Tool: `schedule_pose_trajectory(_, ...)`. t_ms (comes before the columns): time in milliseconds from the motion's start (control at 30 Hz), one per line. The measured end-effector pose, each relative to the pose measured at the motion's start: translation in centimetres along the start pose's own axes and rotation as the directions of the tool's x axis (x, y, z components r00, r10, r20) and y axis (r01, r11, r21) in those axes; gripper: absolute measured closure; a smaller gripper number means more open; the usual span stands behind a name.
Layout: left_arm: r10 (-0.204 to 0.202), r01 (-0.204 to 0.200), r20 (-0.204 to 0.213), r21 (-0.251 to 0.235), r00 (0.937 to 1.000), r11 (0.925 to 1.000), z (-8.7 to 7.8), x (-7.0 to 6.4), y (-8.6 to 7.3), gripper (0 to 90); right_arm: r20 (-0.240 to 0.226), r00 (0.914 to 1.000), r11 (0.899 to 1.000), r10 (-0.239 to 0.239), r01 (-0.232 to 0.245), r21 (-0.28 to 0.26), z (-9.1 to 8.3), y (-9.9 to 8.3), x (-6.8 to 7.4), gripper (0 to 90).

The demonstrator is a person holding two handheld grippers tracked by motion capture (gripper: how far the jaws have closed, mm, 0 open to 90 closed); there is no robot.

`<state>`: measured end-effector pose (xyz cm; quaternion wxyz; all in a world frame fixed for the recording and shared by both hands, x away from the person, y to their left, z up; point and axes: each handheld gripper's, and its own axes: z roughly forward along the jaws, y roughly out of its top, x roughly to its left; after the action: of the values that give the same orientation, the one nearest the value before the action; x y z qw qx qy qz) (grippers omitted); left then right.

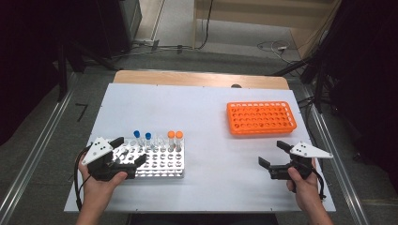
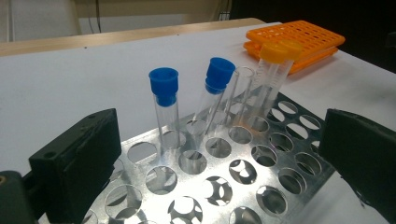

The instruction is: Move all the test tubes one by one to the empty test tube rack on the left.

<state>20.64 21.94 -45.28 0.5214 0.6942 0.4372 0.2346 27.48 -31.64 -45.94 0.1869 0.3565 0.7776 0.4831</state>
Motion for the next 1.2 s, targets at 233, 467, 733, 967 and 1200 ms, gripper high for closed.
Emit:
schedule_pose_trajectory(233,0.006,-0.006,0.012,-0.011,0.9999,0.9999,-0.8,-0.6,-0.7,0.0,0.015,0.9998,1.000,0.015,-0.015,0.013,-1.2,-1.3,-0.4,0.0)
schedule_pose_trajectory(467,-0.011,0.011,0.007,-0.034,0.9999,0.9994,-1.5,-0.2,-1.0,0.0,0.026,0.9994,1.000,0.024,-0.025,0.011,-2.7,-2.3,-0.7,0.0)
schedule_pose_trajectory(733,-0.010,0.010,0.009,-0.037,0.9999,0.9993,-1.5,-0.3,-1.0,0.0,0.033,0.9986,0.999,0.041,-0.041,-0.012,-4.0,-3.1,-1.7,0.0)
schedule_pose_trajectory(967,-0.015,0.015,0.007,-0.031,0.9999,0.9994,-1.4,-0.2,-1.2,0.0,0.027,0.9985,0.999,0.048,-0.048,-0.014,-3.9,-3.1,-1.8,0.0)
schedule_pose_trajectory(1200,-0.011,0.011,0.008,-0.023,0.9999,0.9997,-1.2,-0.3,-1.3,0.0,0.028,0.9986,0.999,0.046,-0.045,-0.016,-3.9,-3.0,-1.9,0.0)
